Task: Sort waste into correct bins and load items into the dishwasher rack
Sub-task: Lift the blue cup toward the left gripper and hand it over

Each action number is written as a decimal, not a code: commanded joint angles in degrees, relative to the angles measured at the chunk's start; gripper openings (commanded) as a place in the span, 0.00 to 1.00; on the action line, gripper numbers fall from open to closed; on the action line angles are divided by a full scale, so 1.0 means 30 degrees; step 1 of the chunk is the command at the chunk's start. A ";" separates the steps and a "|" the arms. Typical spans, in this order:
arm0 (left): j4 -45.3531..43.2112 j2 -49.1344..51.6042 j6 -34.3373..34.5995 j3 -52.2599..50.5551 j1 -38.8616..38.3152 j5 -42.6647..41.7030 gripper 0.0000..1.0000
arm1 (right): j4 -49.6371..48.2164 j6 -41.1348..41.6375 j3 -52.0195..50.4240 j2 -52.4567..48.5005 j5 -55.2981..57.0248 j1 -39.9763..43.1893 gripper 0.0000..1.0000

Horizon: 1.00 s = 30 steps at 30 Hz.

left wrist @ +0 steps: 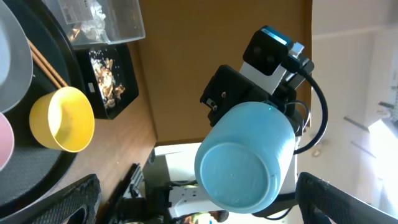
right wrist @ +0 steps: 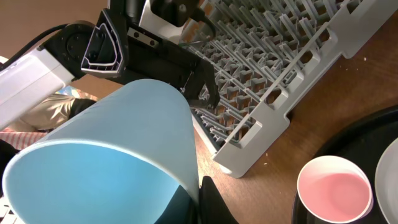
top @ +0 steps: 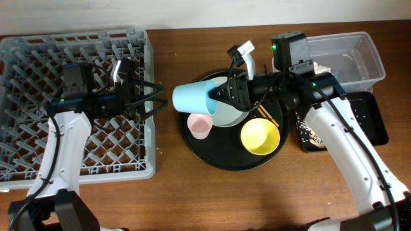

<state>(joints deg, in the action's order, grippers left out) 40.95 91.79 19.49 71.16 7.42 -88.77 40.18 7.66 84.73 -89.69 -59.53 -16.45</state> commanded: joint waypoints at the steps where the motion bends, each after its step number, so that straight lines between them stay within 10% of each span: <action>1: -0.0022 -0.0058 0.1064 0.0299 -0.0051 -0.0466 1.00 | -0.0124 0.0109 -0.0080 -0.0058 -0.0517 -0.0036 0.04; 30: -0.0561 -0.0066 0.1712 0.0299 -0.0291 -0.0474 0.98 | -0.3417 0.1260 -0.0080 -0.2302 -0.0503 -0.1676 0.04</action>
<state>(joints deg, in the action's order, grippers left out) 39.62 91.79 24.56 71.16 7.68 -88.64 30.28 10.57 84.73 -95.24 -60.71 -20.36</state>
